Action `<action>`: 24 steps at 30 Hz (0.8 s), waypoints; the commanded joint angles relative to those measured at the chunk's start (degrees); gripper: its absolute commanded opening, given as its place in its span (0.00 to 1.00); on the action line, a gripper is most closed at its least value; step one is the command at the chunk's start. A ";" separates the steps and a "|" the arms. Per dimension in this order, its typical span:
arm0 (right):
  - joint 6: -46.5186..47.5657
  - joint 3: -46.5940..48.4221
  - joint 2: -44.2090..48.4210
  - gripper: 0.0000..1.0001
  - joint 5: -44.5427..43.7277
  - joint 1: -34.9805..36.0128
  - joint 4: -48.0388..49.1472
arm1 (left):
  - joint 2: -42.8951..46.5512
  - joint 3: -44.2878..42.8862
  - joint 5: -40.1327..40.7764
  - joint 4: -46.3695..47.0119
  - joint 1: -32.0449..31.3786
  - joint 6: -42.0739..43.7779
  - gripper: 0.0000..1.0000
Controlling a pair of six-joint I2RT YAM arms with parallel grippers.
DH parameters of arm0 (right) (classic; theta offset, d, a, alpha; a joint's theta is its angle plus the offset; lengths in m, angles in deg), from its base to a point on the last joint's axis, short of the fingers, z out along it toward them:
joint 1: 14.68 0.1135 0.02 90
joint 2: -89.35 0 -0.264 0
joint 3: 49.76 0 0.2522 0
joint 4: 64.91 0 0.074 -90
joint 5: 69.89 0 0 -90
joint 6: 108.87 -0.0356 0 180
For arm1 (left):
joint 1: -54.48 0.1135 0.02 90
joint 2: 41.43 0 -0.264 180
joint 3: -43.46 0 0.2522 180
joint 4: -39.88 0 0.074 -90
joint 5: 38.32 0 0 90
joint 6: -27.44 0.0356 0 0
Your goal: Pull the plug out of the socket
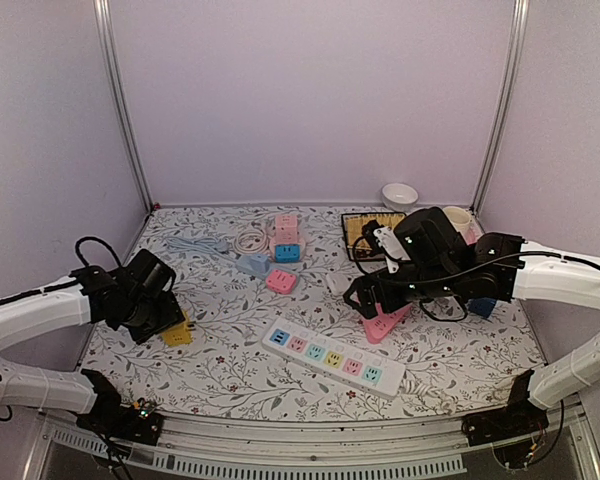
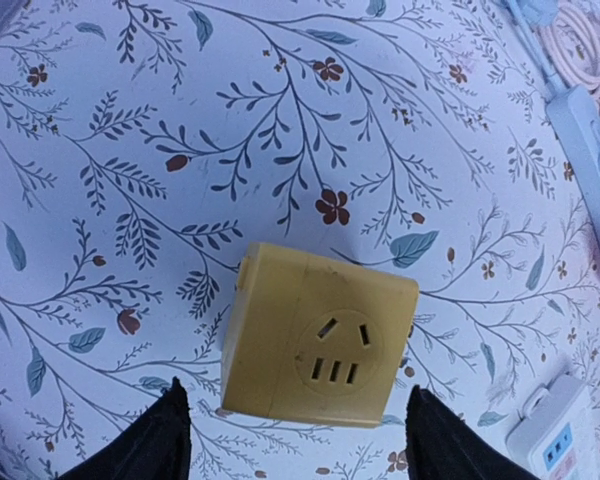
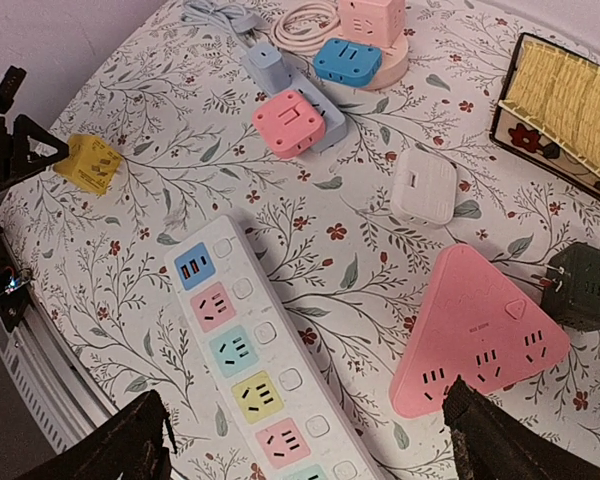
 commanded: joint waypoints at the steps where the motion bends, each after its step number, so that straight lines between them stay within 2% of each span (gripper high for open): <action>1: -0.92 -0.94 -0.12 0.98 0.64 -0.37 0.14 | 0.91 0.10 0.15 -0.88 0.37 0.62 0.73; 10: -1.51 -1.16 0.58 0.98 0.16 -0.35 0.14 | -4.03 -9.54 2.31 -0.89 -3.33 6.40 0.74; 24: -1.68 -0.91 1.29 0.98 -1.18 -1.63 0.05 | -31.58 -35.69 3.36 1.22 -9.08 22.98 0.74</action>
